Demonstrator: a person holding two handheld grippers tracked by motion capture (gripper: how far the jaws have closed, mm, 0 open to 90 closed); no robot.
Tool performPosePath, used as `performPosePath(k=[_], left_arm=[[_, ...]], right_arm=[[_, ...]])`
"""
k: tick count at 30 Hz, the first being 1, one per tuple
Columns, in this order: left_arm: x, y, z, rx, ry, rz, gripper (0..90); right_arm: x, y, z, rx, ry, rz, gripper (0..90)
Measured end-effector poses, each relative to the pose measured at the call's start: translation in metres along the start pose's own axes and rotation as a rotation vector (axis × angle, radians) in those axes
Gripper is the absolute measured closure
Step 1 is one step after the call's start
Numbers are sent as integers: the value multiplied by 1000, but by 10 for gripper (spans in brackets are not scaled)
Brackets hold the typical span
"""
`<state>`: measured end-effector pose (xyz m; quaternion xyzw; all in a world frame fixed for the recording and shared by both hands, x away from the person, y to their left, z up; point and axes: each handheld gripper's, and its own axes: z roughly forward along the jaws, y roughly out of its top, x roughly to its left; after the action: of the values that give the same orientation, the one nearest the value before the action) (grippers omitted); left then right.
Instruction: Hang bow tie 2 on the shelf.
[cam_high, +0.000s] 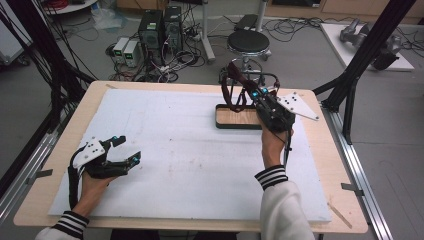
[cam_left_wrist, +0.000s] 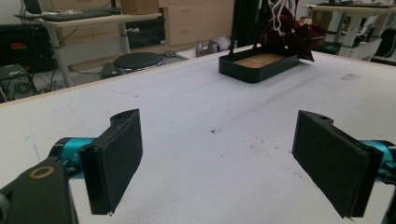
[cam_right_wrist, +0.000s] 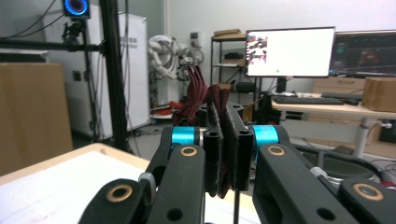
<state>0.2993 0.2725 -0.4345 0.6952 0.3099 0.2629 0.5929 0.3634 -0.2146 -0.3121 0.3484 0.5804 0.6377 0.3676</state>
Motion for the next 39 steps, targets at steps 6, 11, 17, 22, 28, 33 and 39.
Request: performPosePath(k=[6, 11, 17, 22, 28, 33, 39], left_arm=[[-1, -3, -1, -6, 12, -3, 167], [-2, -4, -2, -7, 12, 0, 167], [-3, -5, -2, -19, 4, -5, 167], [-4, -6, -1, -22, 0, -4, 167], [-5, -8, -1, -27, -2, -5, 167], [-4, -12, -3, -38, 4, -14, 167], [-3, -17, -7, -60, 10, -29, 169]], right_arm=[[0, -1, 5, -18, -60, -23, 868], [-1, -5, 10, -25, -94, -16, 868], [0, -9, 18, -27, -146, -32, 868], [-2, -14, 24, -20, -175, -29, 868], [-2, -18, 30, 4, -195, -50, 868], [-1, -21, 32, 31, -215, -68, 868], [1, -24, 35, 78, -240, -83, 868]])
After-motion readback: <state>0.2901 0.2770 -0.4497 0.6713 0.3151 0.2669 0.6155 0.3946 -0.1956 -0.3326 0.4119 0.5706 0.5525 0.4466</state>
